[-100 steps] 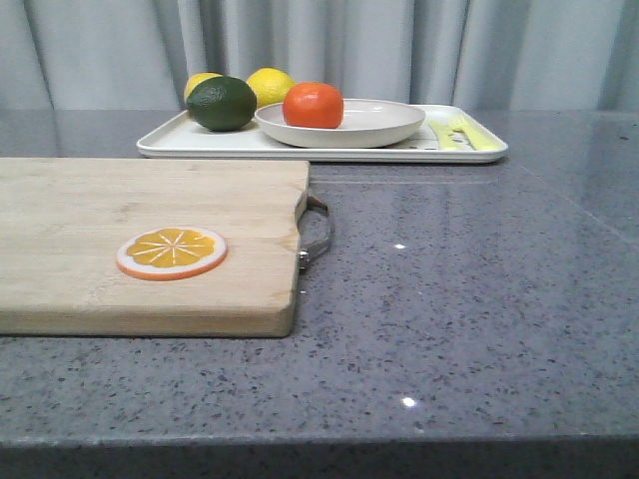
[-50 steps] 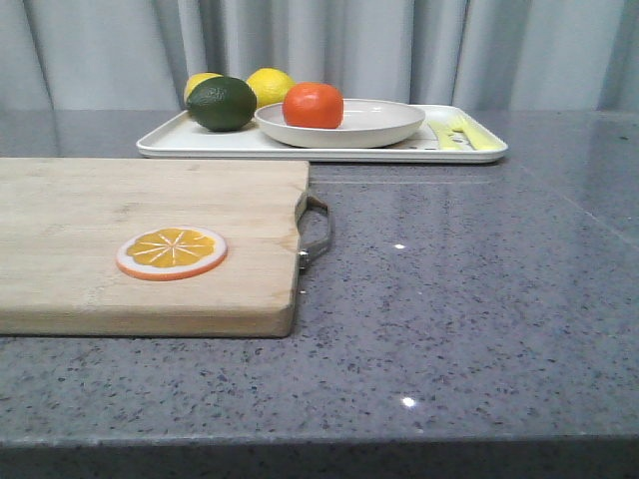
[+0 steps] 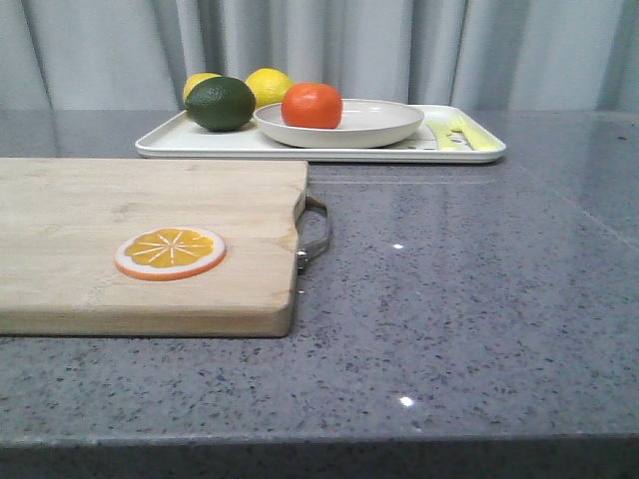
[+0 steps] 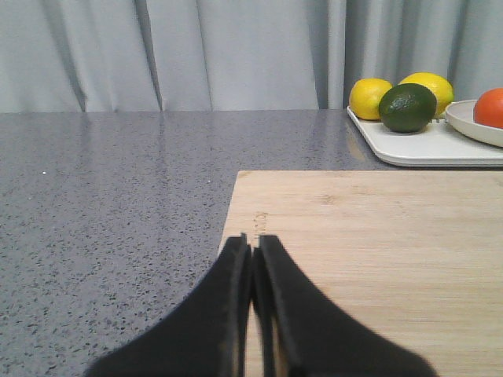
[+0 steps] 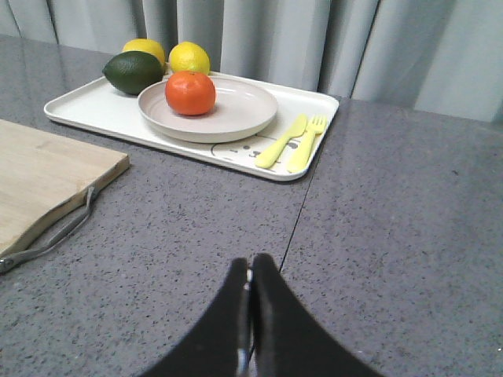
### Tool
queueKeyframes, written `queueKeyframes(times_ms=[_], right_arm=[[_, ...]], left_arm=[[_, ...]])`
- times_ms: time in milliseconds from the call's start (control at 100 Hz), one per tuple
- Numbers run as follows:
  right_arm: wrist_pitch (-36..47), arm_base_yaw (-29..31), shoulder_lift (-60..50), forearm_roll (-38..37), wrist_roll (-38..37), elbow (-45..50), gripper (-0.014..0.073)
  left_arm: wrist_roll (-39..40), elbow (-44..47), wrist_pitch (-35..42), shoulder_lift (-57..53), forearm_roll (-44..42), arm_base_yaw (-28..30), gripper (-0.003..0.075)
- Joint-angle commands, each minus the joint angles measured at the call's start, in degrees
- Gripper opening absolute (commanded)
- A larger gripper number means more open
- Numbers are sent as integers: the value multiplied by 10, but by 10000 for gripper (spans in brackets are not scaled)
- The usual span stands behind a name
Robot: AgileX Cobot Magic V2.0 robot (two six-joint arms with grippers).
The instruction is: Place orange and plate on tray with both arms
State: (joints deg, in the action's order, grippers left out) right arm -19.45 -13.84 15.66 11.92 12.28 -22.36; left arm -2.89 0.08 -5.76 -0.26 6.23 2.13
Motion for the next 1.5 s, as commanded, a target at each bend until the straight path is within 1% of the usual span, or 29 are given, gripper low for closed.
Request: queueKeyframes(times_ms=[0, 110, 140, 210, 290, 390, 460, 700, 790, 830, 910, 1030, 1220, 1270, 1380, 1490], right_arm=[[71, 0, 4, -16, 3, 0, -75], [138, 0, -2, -32, -11, 34, -75], [150, 0, -8, -48, -20, 43, -75], [191, 0, -22, -96, -68, 66, -75], [239, 6, -39, -146, -143, 95, -75], [261, 27, -58, -190, -215, 126, -75], [263, 43, -70, -203, -233, 145, -75], [263, 76, -121, -203, -233, 203, -75], [263, 83, -139, -186, -233, 228, -75], [233, 86, -150, -182, -232, 227, -75], [208, 92, -171, -181, -231, 227, -75], [171, 96, -170, -181, -226, 227, -75], [159, 96, -170, -179, -220, 227, -75], [159, 96, -170, -171, -207, 227, -75], [159, 96, -170, -119, -156, 227, -75], [159, 96, -170, -114, -142, 227, -75]], left_arm=[[0, 4, 42, -20, 0, 2, -20], [0, 4, 42, -20, 0, 2, -20], [0, 4, 42, -20, 0, 2, -20], [0, 4, 42, -19, 0, 2, -20], [0, 4, 42, -19, 0, 2, -20], [0, 4, 42, -19, 0, 2, -20], [0, 4, 42, -19, 0, 2, -20], [0, 4, 42, -19, 0, 2, -20], [0, 4, 42, -19, 0, 2, -20], [0, 4, 42, -19, 0, 2, -20], [0, 4, 42, -19, 0, 2, -20], [0, 4, 42, -19, 0, 2, -20], [0, 4, 42, -19, 0, 2, -20], [0, 4, 42, -19, 0, 2, -20], [0, 4, 42, -19, 0, 2, -20], [0, 4, 42, -19, 0, 2, -20]])
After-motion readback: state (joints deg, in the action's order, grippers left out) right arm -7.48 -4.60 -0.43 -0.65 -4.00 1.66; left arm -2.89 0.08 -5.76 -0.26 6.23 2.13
